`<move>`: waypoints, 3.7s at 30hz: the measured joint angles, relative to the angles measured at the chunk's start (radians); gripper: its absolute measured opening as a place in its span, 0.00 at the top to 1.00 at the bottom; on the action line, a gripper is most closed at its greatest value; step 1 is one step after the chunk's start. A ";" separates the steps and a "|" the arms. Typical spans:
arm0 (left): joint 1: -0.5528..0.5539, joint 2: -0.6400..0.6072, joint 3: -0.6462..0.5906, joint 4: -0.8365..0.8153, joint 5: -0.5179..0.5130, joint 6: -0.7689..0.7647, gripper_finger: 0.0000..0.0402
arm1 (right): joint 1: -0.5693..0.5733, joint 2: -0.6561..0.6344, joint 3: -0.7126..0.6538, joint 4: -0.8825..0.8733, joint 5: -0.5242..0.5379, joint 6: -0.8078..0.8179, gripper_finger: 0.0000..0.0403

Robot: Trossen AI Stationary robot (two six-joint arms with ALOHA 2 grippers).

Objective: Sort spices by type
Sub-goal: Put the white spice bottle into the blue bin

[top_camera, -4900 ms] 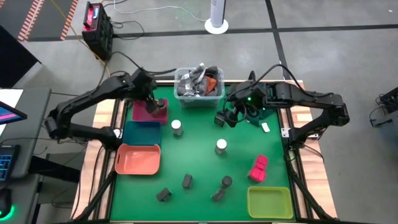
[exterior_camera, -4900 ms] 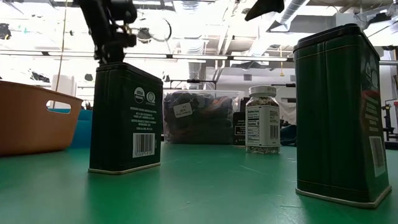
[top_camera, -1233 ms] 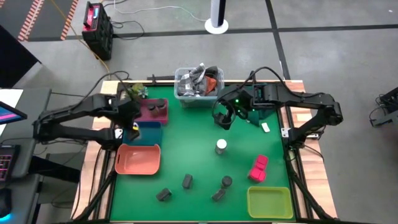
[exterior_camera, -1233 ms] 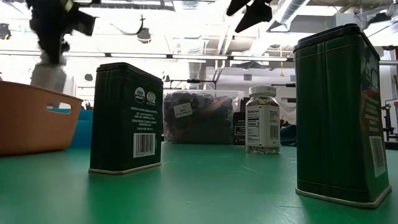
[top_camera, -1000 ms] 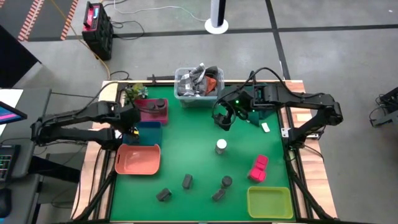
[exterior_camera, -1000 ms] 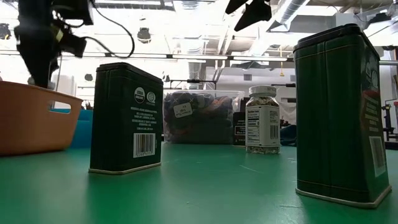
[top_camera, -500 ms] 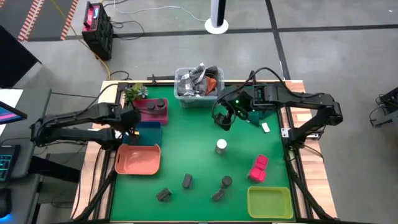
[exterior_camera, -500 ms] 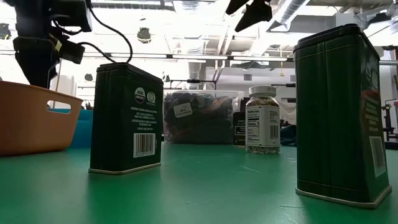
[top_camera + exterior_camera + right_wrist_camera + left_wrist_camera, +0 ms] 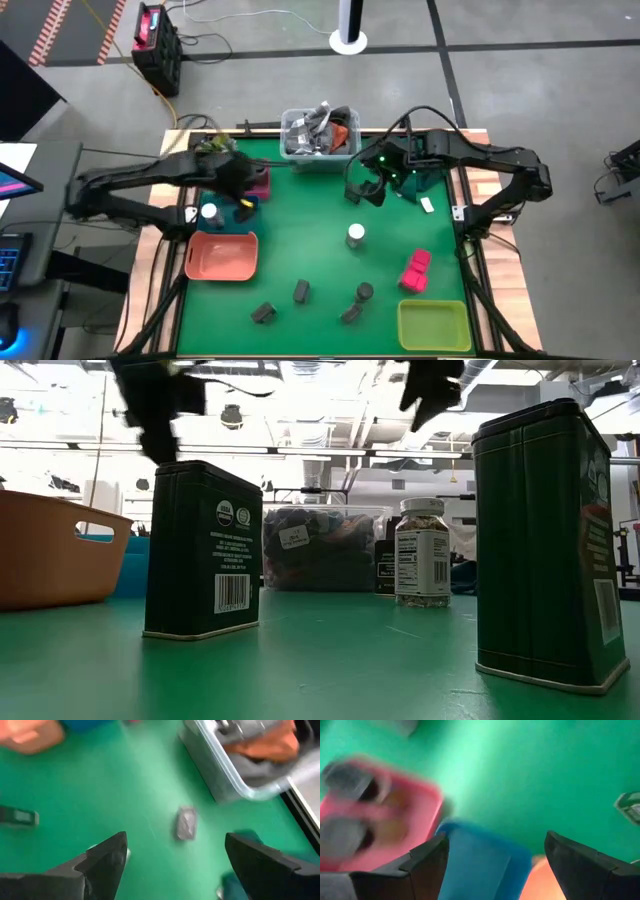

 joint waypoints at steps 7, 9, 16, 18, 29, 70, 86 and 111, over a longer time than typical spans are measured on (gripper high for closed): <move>-0.048 0.298 0.206 0.197 0.098 0.084 0.23 | -0.008 -0.060 0.000 -0.082 0.000 0.044 0.11; -0.056 0.368 0.269 0.246 0.139 0.089 0.23 | -0.006 -0.087 0.000 -0.091 0.000 0.062 0.11; -0.090 0.608 0.496 0.302 0.237 0.150 0.23 | 0.033 -0.185 -0.053 -0.088 0.057 0.149 0.11; -0.104 0.666 0.558 0.303 0.256 0.167 0.23 | 0.059 -0.211 -0.089 -0.086 0.058 0.196 0.11; -0.164 0.910 0.811 0.311 0.299 0.193 0.23 | 0.210 -0.315 -0.173 -0.246 0.205 0.455 0.11; -0.183 1.069 0.834 0.327 0.188 0.182 0.51 | 0.446 -0.306 -0.174 -0.434 0.243 0.632 0.11; -0.145 0.748 0.825 0.019 -0.071 0.203 0.51 | 0.251 -0.304 -0.174 -0.180 0.288 0.357 0.11; -0.151 0.137 0.362 -0.206 -0.228 -0.018 0.51 | 0.128 -0.304 -0.173 0.004 0.295 0.205 0.11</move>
